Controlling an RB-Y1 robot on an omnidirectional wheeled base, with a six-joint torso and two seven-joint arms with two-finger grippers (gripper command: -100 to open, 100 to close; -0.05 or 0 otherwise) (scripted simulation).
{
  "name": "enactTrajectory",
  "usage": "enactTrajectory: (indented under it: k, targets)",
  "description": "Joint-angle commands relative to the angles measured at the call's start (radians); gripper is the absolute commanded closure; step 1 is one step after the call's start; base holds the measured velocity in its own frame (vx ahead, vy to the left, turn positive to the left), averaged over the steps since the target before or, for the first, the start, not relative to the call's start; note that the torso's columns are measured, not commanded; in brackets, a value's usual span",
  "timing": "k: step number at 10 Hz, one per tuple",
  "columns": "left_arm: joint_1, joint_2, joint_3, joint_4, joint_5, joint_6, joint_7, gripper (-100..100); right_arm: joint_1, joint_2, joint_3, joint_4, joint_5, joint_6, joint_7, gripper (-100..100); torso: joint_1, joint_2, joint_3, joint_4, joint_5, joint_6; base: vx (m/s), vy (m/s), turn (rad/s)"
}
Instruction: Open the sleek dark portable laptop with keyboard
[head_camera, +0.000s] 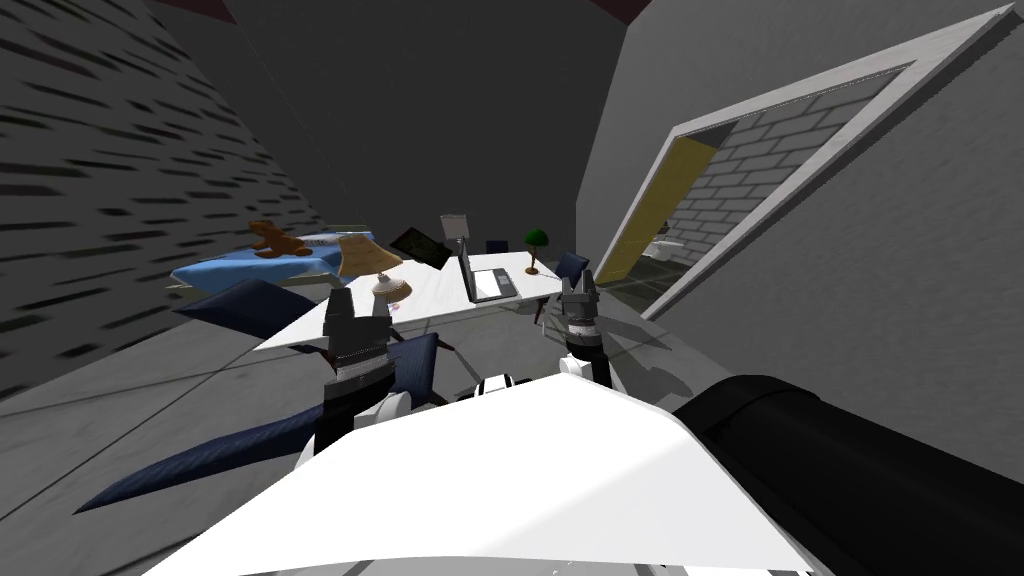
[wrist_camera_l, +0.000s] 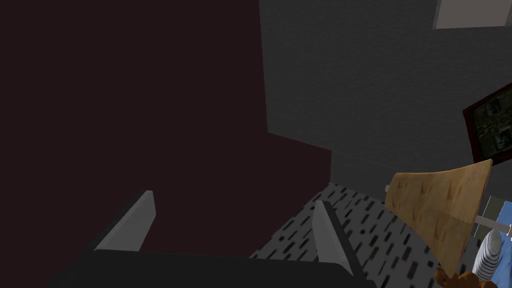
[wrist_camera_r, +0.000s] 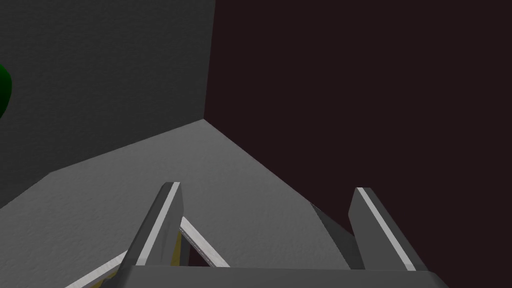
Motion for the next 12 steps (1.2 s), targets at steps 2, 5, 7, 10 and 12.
enactTrajectory:
  k: [2,5,7,10,12]
  targets:
    - [-0.016,0.096,0.008,0.037,-0.017,0.021,-0.018,-100,0.000,0.000,0.000,0.000,0.000,0.000,0.000,0,0.000,0.011,-0.024,0.012,0.000,0.000,0.027,-0.043,-0.001]
    - [-0.046,0.150,0.024,0.098,-0.044,0.059,-0.046,-100,0.000,0.000,0.000,0.000,0.000,0.000,0.000,0,-0.001,0.012,-0.025,0.014,0.000,0.000,0.051,-0.076,-0.002]
    - [-0.062,0.158,0.033,0.132,-0.060,0.081,-0.062,-100,0.000,0.000,0.000,0.000,0.000,0.000,0.000,0,-0.001,0.012,-0.025,0.014,0.000,0.000,0.066,-0.097,0.001]
    - [-0.094,0.155,0.050,0.198,-0.089,0.122,-0.092,-100,0.000,0.000,0.000,0.000,0.000,0.000,0.000,0,0.000,0.013,-0.025,0.014,0.000,0.000,0.056,-0.099,-0.002]
    - [-0.116,0.145,0.062,0.243,-0.110,0.151,-0.113,-100,0.000,0.000,0.000,0.000,0.000,0.000,0.000,0,0.000,0.012,-0.026,0.014,0.000,0.000,0.078,-0.089,-0.001]
